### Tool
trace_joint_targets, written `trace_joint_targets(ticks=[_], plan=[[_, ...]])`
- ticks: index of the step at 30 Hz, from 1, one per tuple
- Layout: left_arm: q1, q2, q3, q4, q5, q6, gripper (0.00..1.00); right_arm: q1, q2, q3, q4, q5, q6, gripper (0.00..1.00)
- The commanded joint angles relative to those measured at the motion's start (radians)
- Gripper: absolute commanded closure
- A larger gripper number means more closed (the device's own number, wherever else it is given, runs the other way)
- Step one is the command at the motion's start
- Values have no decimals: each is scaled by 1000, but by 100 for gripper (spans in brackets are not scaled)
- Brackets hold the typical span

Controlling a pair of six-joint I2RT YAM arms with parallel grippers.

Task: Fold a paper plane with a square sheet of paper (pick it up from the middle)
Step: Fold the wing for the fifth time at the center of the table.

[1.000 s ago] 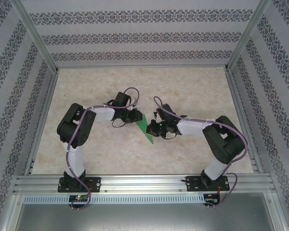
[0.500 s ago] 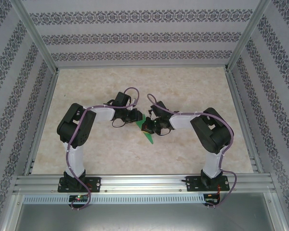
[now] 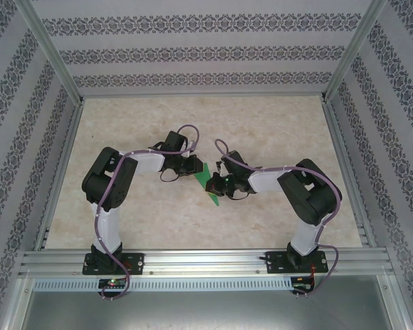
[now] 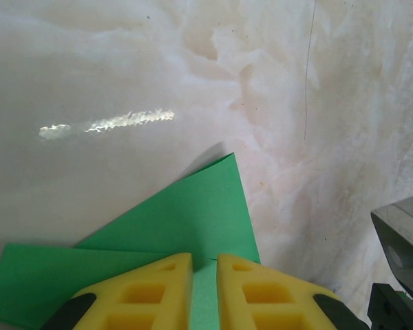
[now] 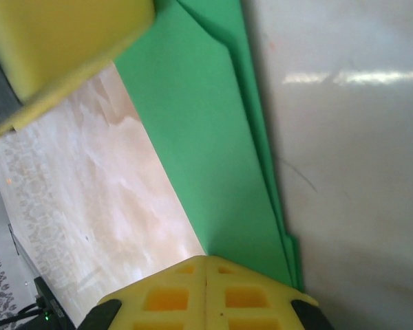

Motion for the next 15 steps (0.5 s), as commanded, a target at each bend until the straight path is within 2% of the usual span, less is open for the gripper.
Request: trace_joint_targets(ticks=[1,15], plan=[[-1,73,-23,-83,-99,25,81,-2,-21,-78,-103,-9,17,99],[-2,72,-29,-77,-96,31,81,-3,-121,-238,-113,-13,18,98]])
